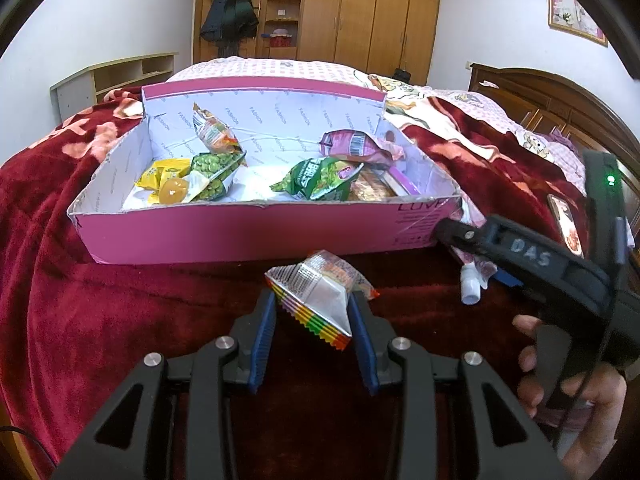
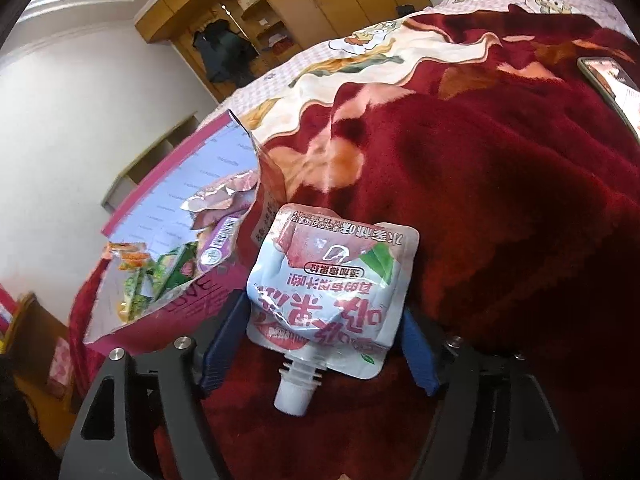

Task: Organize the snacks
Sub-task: 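Drop the orange candy bag in the box with left tool while right tool carries pouch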

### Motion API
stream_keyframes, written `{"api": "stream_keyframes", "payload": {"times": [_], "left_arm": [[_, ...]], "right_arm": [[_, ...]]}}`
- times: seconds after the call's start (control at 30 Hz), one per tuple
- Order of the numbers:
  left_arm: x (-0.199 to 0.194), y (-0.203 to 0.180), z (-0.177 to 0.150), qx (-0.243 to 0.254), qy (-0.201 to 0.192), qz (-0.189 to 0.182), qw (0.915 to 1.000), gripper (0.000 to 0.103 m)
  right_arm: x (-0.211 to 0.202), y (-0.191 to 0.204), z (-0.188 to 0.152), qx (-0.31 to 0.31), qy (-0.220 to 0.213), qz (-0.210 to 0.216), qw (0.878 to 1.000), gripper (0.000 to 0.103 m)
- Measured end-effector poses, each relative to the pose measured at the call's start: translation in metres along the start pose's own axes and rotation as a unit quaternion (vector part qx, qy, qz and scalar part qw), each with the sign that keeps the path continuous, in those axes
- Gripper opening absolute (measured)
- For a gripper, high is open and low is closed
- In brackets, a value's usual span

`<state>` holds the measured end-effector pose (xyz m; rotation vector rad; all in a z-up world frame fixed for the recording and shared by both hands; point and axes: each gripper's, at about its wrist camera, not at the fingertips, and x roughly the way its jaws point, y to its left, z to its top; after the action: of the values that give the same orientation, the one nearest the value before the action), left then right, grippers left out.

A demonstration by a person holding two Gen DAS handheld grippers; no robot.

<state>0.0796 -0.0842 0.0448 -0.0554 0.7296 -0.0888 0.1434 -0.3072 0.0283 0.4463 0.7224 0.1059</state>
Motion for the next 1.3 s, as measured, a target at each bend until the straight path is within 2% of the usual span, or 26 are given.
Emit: {"api": "stream_keyframes", "payload": {"times": [0.13,0.17,0.2,0.37,0.53,0.63,0.83,0.9,0.93,0.97,1.03,1.17,1.3], "left_arm": [[-0.004,0.001,0.0,-0.002,-0.004,-0.002,1.0,0.038],[-0.005,0.001,0.001,-0.002,-0.006,-0.002,1.0,0.027],[-0.006,0.002,0.002,-0.002,-0.005,-0.005,1.0,0.025],[-0.012,0.007,0.004,-0.008,-0.012,-0.009,0.9999,0.022],[-0.016,0.009,0.006,-0.005,-0.016,-0.016,0.9997,0.018],[-0.019,0.01,0.007,0.0,-0.02,-0.02,0.9996,0.012],[-0.02,0.005,0.007,0.018,-0.021,-0.029,0.9992,0.012],[-0.017,0.003,0.006,0.019,-0.015,-0.031,0.9992,0.013],[-0.015,0.002,0.006,0.017,-0.013,-0.031,0.9993,0.02],[-0.014,0.002,0.007,0.017,-0.012,-0.034,0.9992,0.034],[-0.01,0.001,0.007,0.015,-0.014,-0.033,0.9992,0.047],[0.0,-0.002,0.009,0.022,-0.016,-0.023,0.9993,0.047],[0.015,0.0,0.009,0.015,-0.002,-0.009,0.9998,0.047]], "right_arm": [[-0.008,-0.003,-0.004,0.007,-0.016,0.013,1.0,0.072],[-0.011,-0.004,-0.005,0.01,-0.021,0.017,1.0,0.072],[-0.015,-0.004,-0.007,0.01,-0.026,0.019,0.999,0.072],[-0.034,0.001,-0.018,-0.001,-0.049,0.021,0.999,0.072],[-0.046,0.004,-0.023,-0.001,-0.054,0.037,0.998,0.072],[-0.052,0.008,-0.024,-0.006,-0.059,0.045,0.997,0.072],[-0.059,0.02,-0.026,-0.023,-0.067,0.063,0.995,0.072],[-0.06,0.023,-0.026,-0.03,-0.068,0.065,0.995,0.072],[-0.061,0.024,-0.028,-0.031,-0.069,0.066,0.995,0.072],[-0.061,0.024,-0.028,-0.032,-0.068,0.067,0.995,0.072],[-0.061,0.024,-0.029,-0.035,-0.067,0.069,0.995,0.072],[-0.06,0.022,-0.031,-0.041,-0.066,0.071,0.994,0.072],[-0.056,0.018,-0.031,-0.04,-0.059,0.078,0.994,0.072]]}}
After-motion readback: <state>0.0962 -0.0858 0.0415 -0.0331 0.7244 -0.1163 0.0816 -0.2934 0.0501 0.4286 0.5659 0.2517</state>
